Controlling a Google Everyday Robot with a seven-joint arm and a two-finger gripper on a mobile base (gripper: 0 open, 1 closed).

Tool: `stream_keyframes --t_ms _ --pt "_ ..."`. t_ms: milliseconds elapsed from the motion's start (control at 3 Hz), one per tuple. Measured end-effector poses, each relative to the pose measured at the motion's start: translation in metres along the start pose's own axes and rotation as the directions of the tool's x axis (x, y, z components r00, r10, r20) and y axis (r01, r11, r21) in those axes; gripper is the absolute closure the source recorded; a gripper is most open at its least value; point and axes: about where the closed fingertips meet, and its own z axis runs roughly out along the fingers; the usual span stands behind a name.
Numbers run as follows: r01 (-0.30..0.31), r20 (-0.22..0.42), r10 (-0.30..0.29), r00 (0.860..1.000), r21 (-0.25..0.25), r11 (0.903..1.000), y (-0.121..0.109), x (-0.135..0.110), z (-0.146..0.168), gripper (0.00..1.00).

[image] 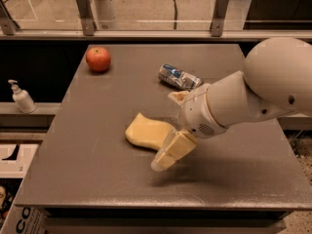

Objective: Pick sponge

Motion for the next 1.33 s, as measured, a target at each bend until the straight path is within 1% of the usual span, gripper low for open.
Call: stream_keyframes --t_ms 667,1000,1333 --pt "-0.020 -0.002 0.020 1.000 -0.027 0.9995 0.005 0.003 0.015 0.00" --pt "-0.026 -0.002 0.026 1.000 -0.036 0.9990 0.006 0.004 0.022 0.19" --pt "-0.032 0.000 0.032 0.999 -0.042 0.9986 0.010 0.005 0.026 0.41"
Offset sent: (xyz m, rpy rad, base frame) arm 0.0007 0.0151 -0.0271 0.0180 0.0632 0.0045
